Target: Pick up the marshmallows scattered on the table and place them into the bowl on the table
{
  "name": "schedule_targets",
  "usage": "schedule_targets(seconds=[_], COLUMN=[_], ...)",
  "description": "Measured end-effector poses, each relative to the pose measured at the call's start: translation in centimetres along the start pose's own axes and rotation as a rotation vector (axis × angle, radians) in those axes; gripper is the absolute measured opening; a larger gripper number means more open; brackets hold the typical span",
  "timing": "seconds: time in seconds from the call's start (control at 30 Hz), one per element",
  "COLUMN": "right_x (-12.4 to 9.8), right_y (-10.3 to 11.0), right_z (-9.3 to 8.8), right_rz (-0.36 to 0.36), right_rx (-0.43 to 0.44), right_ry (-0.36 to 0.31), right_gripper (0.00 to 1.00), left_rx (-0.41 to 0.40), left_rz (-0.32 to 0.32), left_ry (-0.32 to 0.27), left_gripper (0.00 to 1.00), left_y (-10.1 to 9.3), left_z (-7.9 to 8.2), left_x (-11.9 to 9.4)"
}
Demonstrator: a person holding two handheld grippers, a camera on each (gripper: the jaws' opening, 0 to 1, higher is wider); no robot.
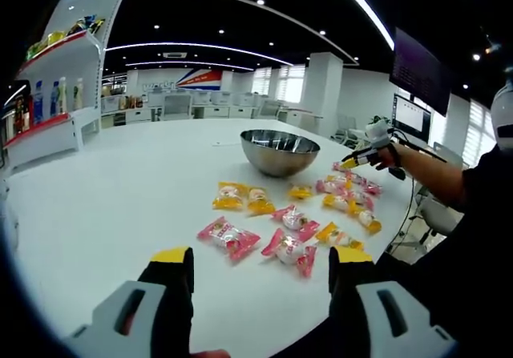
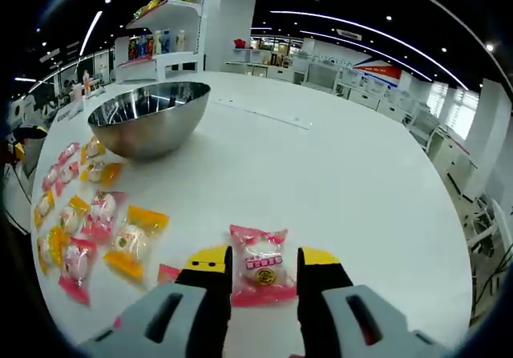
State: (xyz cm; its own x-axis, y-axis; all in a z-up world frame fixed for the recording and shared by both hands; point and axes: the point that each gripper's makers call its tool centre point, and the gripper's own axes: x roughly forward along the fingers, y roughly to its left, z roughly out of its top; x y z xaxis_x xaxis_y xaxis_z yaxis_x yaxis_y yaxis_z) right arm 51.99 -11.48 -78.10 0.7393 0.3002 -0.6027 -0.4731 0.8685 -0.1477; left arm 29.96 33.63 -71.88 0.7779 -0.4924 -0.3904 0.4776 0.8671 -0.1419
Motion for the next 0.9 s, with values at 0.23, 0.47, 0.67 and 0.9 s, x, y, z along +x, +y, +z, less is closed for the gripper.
schedule_targets(seconds=[0.23,0.47,0.67,0.9], right_x=[0.3,0.3,0.1,-0.7], right_y=[0.8,1.9,2.6,3.2], right_z=[-0.2,-0.5,-0.3,0.0], right_rz=[0.008,-0.001,-0.018,-0.031], right_rx=[-0.002,-0.008,-0.024,-0.03], right_ry=[0.008,0.008,-0.005,-0.022], right_gripper=[0.31,0.28,0.24,0.22], left_rx=[-0.004,-0.014,-0.014,-0.02], left_rz=[0.004,0.013,0.016,0.016], left_ry=[-0.002,0.006,0.0,0.001], left_gripper=[0.68,0.68,0.68,0.68], left_y=[0.0,0.2,0.2,0.2], left_z=[-0.1,-0.7,-0.7,-1.0], left_x=[-0.1,-0.5,-0.8,-0.9])
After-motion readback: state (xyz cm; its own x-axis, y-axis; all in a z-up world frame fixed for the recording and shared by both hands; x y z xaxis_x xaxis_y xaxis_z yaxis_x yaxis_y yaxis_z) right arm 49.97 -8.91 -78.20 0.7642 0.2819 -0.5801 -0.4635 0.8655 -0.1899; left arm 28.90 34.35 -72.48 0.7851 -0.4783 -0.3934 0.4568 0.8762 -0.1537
